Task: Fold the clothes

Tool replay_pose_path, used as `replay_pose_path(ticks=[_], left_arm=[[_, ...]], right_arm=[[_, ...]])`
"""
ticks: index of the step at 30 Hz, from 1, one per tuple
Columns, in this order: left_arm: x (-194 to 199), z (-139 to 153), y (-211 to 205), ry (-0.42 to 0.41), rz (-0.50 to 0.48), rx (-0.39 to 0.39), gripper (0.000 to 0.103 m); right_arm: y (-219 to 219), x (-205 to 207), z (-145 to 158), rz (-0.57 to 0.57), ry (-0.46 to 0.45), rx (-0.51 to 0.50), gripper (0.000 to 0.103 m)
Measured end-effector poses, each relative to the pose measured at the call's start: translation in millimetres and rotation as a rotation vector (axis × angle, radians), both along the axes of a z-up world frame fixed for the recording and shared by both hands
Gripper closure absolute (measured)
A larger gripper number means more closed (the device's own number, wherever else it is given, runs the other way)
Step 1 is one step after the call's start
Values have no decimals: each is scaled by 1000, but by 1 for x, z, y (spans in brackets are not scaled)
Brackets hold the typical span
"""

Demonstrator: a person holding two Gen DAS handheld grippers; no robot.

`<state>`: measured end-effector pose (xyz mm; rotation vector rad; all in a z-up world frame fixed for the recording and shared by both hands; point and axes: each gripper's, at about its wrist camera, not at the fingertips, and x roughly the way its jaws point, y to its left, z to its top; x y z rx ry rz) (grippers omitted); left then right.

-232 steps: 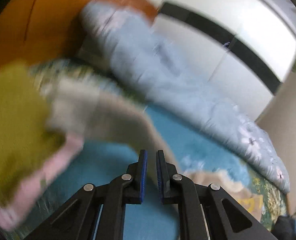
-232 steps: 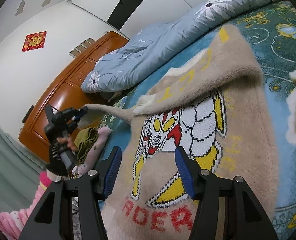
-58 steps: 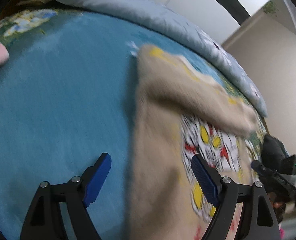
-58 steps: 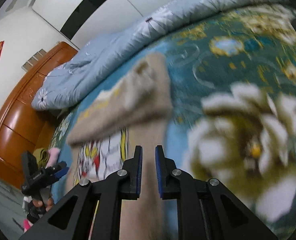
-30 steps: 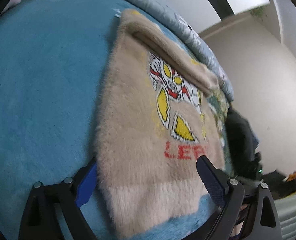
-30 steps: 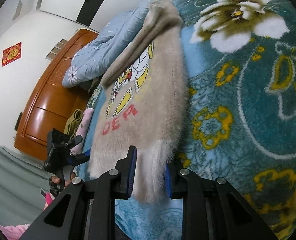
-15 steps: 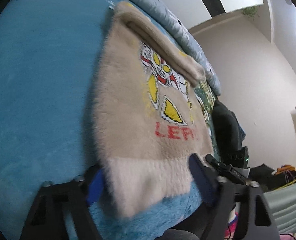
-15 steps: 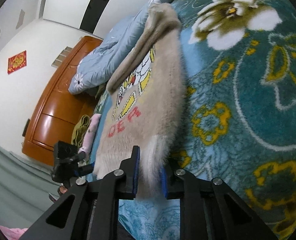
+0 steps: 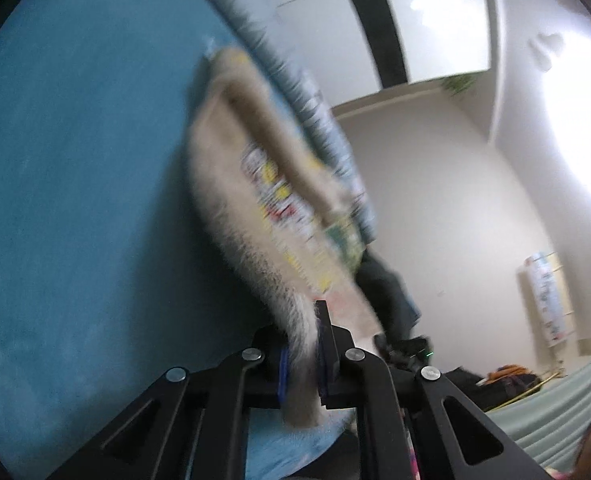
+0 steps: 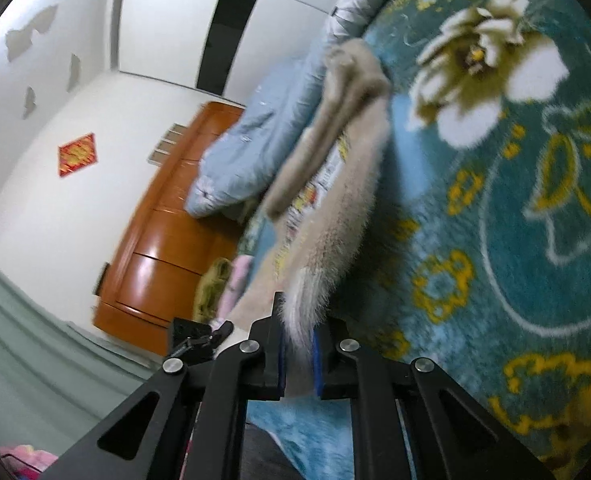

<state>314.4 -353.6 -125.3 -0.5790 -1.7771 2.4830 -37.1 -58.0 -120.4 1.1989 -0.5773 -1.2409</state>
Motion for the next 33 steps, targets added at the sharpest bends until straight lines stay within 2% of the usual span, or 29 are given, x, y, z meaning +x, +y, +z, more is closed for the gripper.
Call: replay_pose_path(ticks=[2, 5, 10, 16, 20, 26, 33], left_arm=[[-4, 11, -8, 43, 19, -10, 92], [-20, 36, -22, 51, 48, -81, 92], [-60, 80, -49, -5, 97, -254, 92], [-112, 92, -104, -90, 148, -297, 92], [-138, 82, -131, -132, 188, -243, 92], [-167, 44, -169, -191, 244, -117, 91], [-196, 16, -188, -268, 247, -86, 88]], right_arm=[[-2, -5, 6, -6, -11, -42, 93], [-12, -19, 22, -40, 0, -91, 93], [-46, -49, 58, -94, 91, -90, 93], [-99, -82, 96, -129, 216, -27, 93], [-135, -104, 103, -143, 259, 43, 93], [-193, -138, 93, -174, 269, 177, 93], [-234, -167, 59, -199, 245, 344, 93]])
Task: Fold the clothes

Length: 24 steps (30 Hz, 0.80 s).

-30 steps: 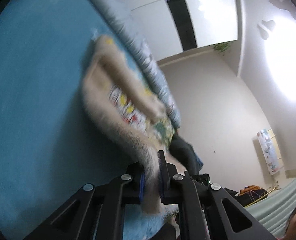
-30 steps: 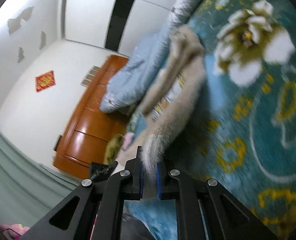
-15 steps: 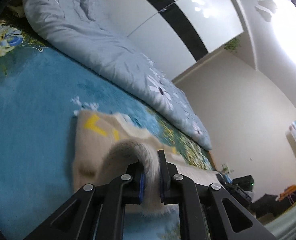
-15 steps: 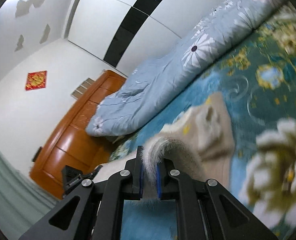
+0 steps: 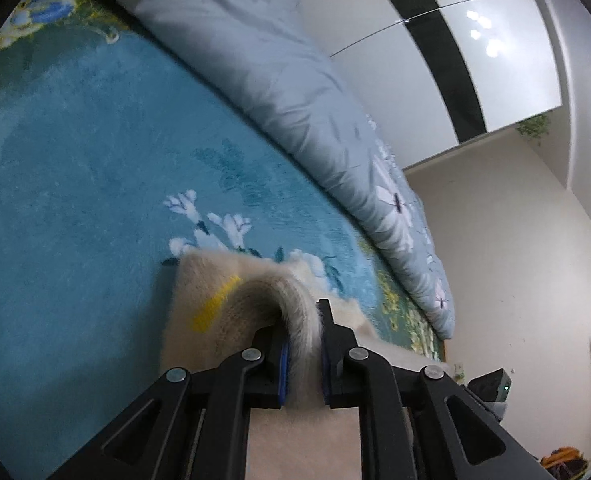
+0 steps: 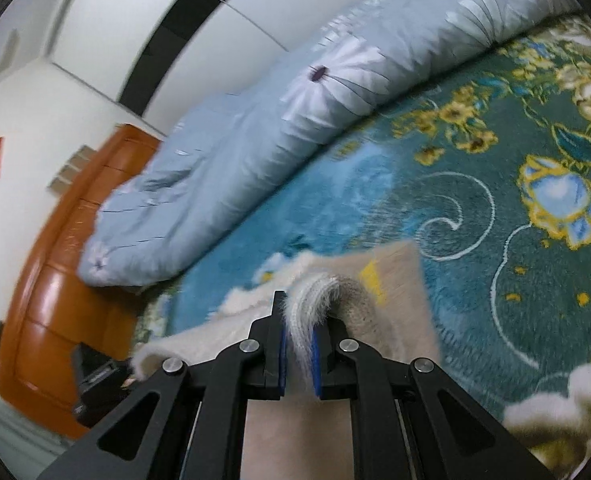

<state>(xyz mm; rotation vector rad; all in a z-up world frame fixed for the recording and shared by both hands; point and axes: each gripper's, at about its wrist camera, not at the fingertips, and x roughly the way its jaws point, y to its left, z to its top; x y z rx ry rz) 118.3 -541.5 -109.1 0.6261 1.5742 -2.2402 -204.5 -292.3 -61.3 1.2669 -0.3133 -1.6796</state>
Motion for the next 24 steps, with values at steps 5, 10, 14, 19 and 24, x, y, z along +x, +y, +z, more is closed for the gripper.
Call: replay_pose_path(ticks=[5, 10, 14, 19, 24], left_arm=[[-6, -17, -6, -8, 16, 51, 88], [3, -21, -9, 110, 27, 138, 51], [11, -9, -7, 214, 43, 142, 16], [16, 15, -1, 132, 19, 35, 16], [27, 22, 6, 21, -42, -36, 16]], right_arm=[[-7, -12, -19, -25, -59, 22, 93], [-7, -13, -20, -5, -56, 8, 92], [-5, -12, -17, 20, -70, -50, 69], [0, -7, -1, 31, -50, -95, 44], [21, -3, 17, 67, 41, -92, 34]])
